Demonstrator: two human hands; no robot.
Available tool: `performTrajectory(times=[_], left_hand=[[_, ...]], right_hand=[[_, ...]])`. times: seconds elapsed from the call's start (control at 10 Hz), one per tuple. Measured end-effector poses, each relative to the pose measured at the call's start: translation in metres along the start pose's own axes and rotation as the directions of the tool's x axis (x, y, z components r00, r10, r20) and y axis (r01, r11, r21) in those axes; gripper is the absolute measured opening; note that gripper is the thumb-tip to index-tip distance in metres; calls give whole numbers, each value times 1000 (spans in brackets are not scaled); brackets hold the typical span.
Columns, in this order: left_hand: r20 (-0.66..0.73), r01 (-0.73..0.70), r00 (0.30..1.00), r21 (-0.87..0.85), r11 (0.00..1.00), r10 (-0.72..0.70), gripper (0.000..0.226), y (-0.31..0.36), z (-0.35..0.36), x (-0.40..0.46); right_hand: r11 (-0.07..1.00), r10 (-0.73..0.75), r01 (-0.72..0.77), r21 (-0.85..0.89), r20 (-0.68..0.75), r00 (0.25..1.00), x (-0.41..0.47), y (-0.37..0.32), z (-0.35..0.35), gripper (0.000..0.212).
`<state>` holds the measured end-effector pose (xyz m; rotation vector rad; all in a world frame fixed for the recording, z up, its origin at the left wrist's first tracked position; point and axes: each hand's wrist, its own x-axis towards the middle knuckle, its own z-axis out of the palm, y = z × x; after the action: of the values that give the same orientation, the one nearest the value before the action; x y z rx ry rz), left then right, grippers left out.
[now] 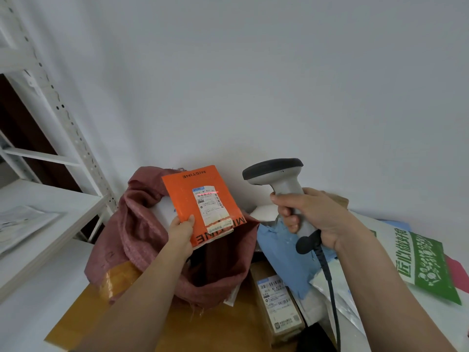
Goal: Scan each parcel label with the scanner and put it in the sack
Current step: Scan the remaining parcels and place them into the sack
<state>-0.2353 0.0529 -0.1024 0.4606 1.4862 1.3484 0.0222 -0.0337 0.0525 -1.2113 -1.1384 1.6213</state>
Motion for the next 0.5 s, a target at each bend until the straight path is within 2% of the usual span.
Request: performTrajectory(times=[0.1, 0.2, 0.3, 0.4, 0.5], left_hand=[[-56, -3, 998, -23, 1000, 1, 25, 1, -7, 13], [-165, -13, 986, 42, 999, 20, 30, 3, -16, 19], [-263, 59, 965, 132, 989, -22, 39, 1, -32, 33], [-393, 292, 895, 161, 943, -211, 40, 7, -52, 39], [-498, 295, 857, 259, 920, -134, 41, 9, -67, 45]], right_hand=[[1000, 2, -2, 11, 8, 1000, 9, 3, 5, 11], [999, 14, -14, 29, 11, 1000, 18, 8, 8, 20], [999, 34, -34, 22, 23, 999, 26, 13, 9, 26], [999, 49, -50, 12, 39, 998, 33, 16, 10, 27], [998, 59, -59, 7, 31, 998, 40, 19, 13, 23]])
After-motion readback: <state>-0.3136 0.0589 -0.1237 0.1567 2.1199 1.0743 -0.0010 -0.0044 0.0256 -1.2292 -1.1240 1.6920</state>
